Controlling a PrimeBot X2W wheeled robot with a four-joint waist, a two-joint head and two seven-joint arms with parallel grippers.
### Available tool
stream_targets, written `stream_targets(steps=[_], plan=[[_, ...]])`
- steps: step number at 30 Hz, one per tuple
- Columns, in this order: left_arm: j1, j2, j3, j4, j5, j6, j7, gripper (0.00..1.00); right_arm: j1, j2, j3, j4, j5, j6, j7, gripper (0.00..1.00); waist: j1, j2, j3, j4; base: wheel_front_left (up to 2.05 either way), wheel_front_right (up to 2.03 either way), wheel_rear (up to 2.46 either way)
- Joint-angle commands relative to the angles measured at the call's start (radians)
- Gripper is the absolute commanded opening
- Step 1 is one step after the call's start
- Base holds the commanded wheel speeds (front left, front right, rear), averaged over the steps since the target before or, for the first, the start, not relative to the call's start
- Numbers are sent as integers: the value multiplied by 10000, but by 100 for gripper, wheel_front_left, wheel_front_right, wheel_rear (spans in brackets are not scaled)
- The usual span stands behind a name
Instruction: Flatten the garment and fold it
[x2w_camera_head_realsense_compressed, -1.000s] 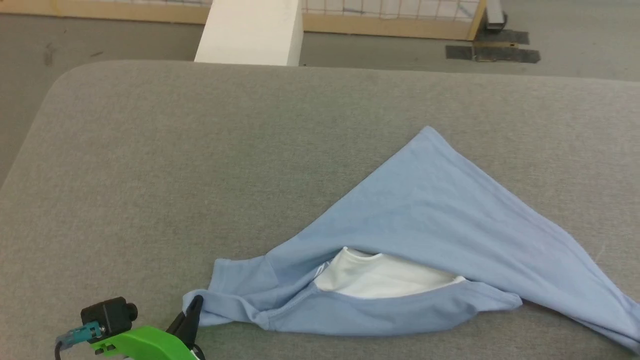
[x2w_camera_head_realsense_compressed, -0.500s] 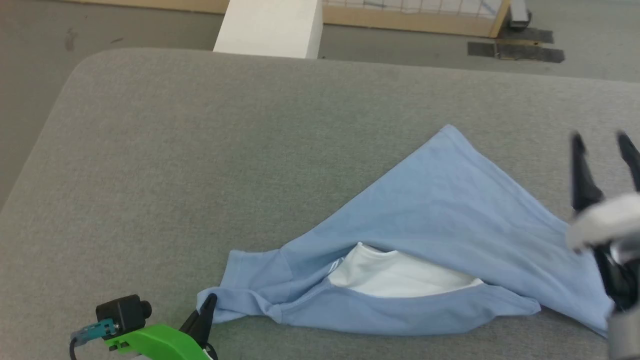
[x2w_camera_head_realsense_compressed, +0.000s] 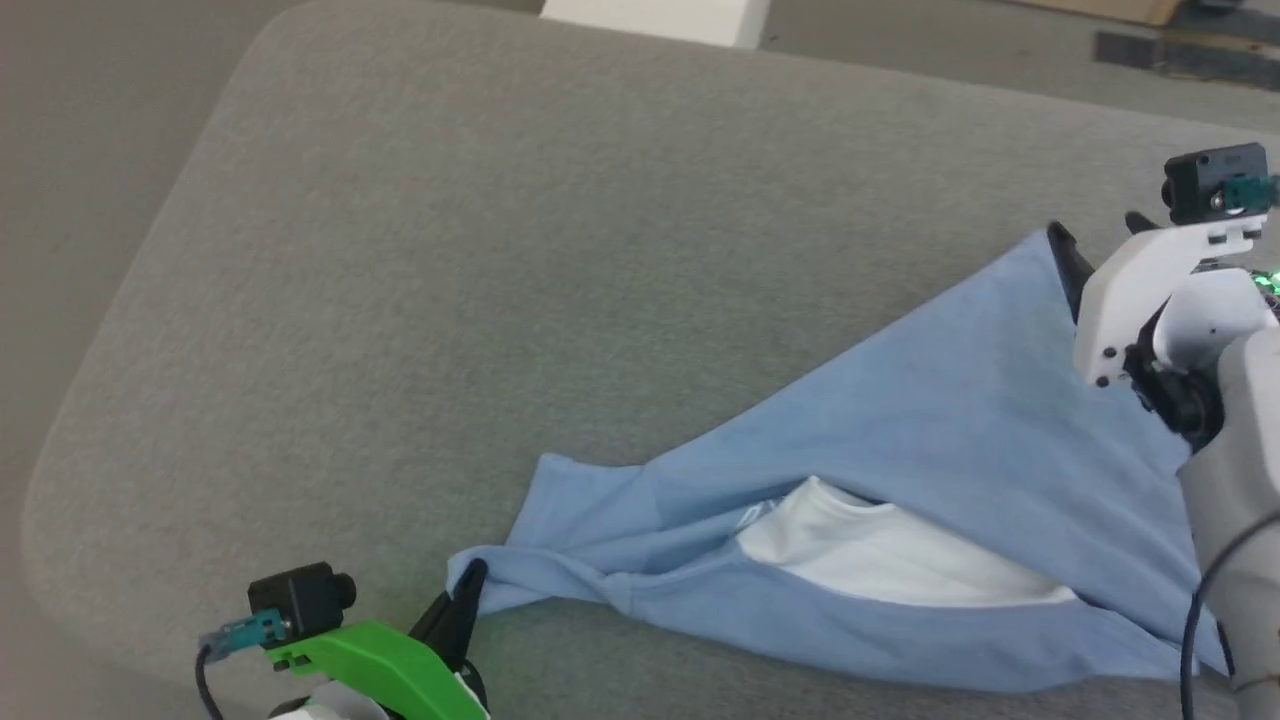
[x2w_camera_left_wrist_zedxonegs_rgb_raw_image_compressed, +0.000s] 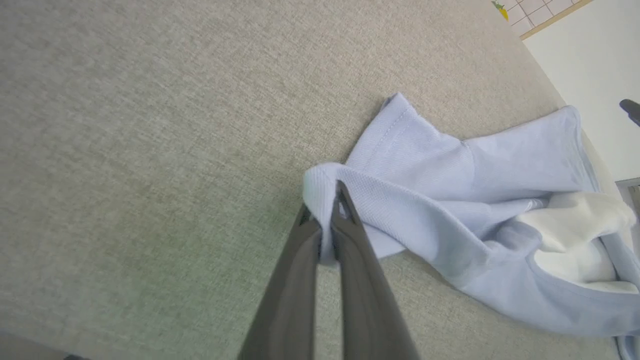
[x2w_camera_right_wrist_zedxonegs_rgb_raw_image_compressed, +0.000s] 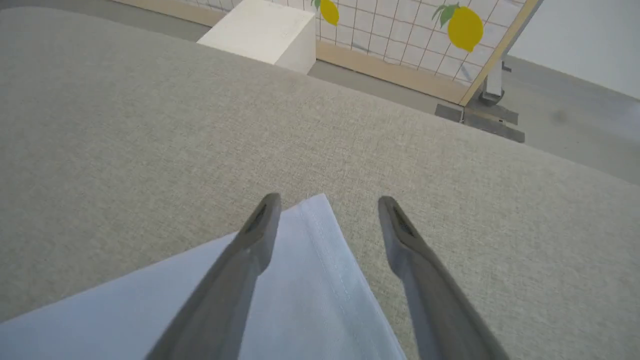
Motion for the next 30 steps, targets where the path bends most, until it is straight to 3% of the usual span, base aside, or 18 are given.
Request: stream_targets(steps=[1, 10, 12, 14, 19, 30], plan=[[-188, -71, -34, 111, 13, -97, -78, 0, -268, -27, -94, 270, -31, -15, 392, 100, 1, 0, 554, 645, 0, 0, 0], [-483, -328, -213, 554, 0, -390, -238, 0, -979, -21, -958, 1299, -780, -15, 3217, 100, 1, 0, 867, 1066, 0, 0, 0], [-506, -355, -219, 624, -12, -411, -263, 0, -986, 84, -1126, 1274, -954, -15, 3602, 40, 1, 0, 849, 1052, 0, 0, 0], [-522, -371, -215, 687, -21, -421, -288, 0, -938, 188, -1171, 1127, -1064, -15, 3755, 0, 1, 0, 801, 986, 0, 0, 0], [-536, -321, -183, 781, -14, -442, -333, 0, -541, 401, -1323, 481, -885, -15, 2795, 0, 1, 0, 509, 694, 0, 0, 0], [51, 181, 219, 312, 169, -104, -676, 0, 2222, 1130, -1552, -1745, 197, -15, -1756, 0, 1, 0, -1095, -623, 0, 0, 0]])
